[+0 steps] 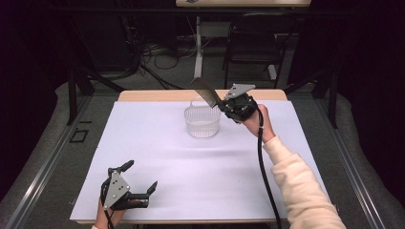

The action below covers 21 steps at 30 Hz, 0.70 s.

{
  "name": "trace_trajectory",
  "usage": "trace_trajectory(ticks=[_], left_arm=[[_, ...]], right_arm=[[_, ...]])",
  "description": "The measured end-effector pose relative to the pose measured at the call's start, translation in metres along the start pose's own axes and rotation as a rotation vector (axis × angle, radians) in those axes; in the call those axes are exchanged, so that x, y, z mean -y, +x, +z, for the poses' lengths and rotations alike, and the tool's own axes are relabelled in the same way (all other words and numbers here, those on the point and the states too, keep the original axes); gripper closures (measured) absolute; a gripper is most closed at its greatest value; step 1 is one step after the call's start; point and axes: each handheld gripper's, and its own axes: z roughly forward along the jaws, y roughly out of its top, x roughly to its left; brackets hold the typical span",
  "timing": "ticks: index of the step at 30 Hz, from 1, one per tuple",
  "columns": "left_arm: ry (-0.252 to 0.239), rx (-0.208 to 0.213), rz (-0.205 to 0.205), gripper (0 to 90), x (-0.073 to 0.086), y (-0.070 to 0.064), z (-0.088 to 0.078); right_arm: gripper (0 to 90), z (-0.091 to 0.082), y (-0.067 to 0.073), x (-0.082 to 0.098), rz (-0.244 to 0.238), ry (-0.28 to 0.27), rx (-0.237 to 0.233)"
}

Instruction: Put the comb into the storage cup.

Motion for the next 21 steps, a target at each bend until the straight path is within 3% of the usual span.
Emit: trace_trajectory(ticks=[21], left_arm=[[-0.001, 0.001, 0.001, 0.1, 0.0, 0.0, 0.0]], right_arm=[[72.4, 0.011, 0.002, -0.012, -0.015, -0.032, 0.012]])
